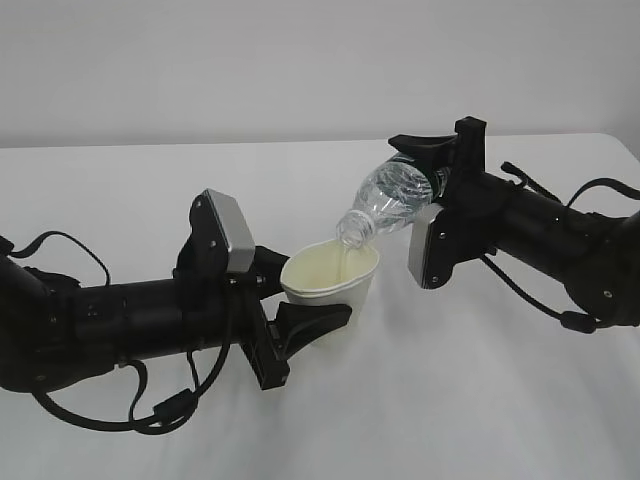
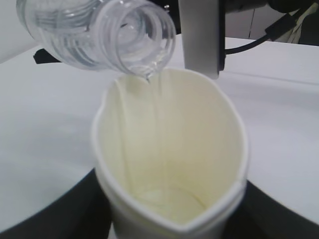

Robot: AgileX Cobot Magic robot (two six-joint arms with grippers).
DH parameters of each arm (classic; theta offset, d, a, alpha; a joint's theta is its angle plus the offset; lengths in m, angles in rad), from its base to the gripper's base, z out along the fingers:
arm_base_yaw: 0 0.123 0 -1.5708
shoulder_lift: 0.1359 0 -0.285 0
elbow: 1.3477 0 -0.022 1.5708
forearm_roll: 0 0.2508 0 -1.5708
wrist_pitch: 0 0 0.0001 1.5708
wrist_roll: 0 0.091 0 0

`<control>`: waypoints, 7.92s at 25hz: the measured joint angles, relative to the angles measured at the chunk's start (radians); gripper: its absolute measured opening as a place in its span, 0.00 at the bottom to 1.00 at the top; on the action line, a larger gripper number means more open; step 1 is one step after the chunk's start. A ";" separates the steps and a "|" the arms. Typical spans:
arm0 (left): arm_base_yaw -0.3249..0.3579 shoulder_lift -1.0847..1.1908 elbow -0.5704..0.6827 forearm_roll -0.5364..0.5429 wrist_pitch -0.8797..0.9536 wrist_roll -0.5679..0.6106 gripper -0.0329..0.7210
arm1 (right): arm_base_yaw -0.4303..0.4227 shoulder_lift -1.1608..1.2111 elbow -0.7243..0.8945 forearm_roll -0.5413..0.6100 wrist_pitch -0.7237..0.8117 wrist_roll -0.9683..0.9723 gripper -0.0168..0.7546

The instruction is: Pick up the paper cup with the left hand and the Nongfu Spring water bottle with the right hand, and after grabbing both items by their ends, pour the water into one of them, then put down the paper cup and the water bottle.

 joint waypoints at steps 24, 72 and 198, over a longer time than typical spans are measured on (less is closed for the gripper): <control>0.000 0.000 0.000 0.004 0.000 0.000 0.59 | 0.000 0.000 0.000 0.002 0.000 -0.022 0.64; 0.000 0.000 0.000 0.006 0.008 0.000 0.59 | 0.000 -0.038 0.000 0.007 -0.004 -0.047 0.62; 0.000 0.000 0.000 0.004 0.009 0.000 0.59 | 0.003 -0.062 0.000 0.025 -0.004 -0.070 0.61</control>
